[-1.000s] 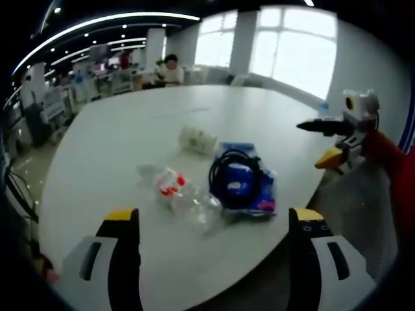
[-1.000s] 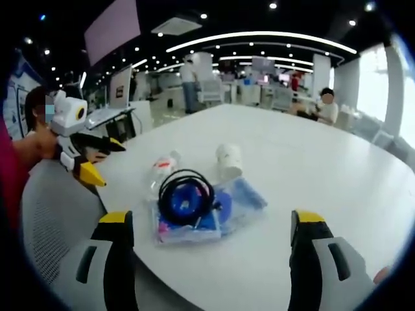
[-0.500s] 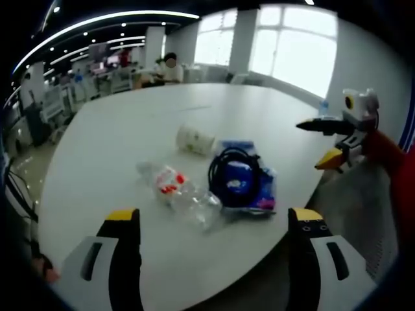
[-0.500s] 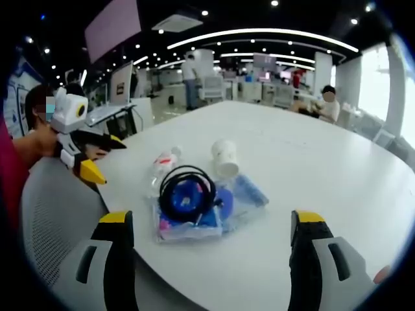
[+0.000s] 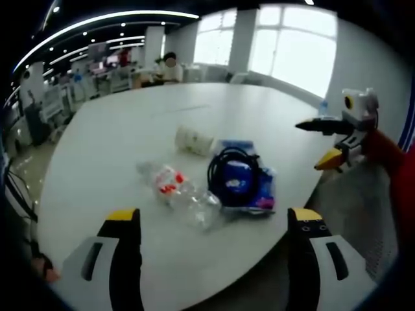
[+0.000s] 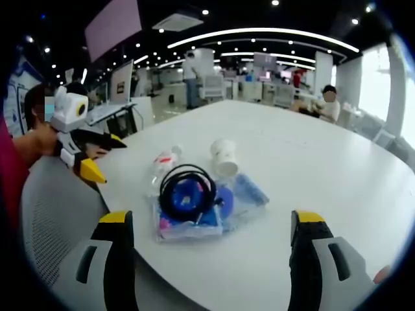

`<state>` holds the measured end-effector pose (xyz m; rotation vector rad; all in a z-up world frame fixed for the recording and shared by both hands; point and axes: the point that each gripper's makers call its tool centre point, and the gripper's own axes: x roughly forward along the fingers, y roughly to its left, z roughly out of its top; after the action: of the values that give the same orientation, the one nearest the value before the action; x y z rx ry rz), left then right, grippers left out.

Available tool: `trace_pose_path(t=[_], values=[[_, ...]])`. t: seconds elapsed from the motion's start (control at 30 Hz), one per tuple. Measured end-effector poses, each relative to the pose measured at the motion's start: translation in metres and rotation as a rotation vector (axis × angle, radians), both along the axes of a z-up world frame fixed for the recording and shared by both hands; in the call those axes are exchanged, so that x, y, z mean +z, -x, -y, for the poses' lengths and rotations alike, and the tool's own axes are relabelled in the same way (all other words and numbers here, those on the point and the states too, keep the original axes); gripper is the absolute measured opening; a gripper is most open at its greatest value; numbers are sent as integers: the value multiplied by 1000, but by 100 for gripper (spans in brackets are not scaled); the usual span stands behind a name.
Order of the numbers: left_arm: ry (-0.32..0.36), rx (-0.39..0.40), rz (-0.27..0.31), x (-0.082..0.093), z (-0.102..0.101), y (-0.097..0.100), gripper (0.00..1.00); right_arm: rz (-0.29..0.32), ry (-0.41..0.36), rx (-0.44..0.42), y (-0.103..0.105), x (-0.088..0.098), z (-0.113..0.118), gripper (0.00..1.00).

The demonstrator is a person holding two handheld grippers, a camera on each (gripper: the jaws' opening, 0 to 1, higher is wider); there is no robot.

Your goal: Arrange the tabletop items into an orderly group along one side of the table until the central work area is clear of visible clutter.

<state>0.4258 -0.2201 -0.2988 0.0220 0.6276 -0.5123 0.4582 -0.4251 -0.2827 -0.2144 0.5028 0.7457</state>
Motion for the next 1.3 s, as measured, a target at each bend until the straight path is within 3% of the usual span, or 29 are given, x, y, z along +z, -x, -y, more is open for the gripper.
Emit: trace_pose_path(t=[0.3,0.57,0.93,1.3], values=[[26,51,-18,-1,-8,-7,87,8,0,3,0,1,0,99],[-9,41,-28,-7,-6,-13,87,3,-2,9,1,1,-2,99],[-29,67,-15,0,-10,-41,85,-1,-6,12,2,1,-2,99],[-29,111,-66,-11,-15,-62,81,-7,-7,20,3,0,-4,99]])
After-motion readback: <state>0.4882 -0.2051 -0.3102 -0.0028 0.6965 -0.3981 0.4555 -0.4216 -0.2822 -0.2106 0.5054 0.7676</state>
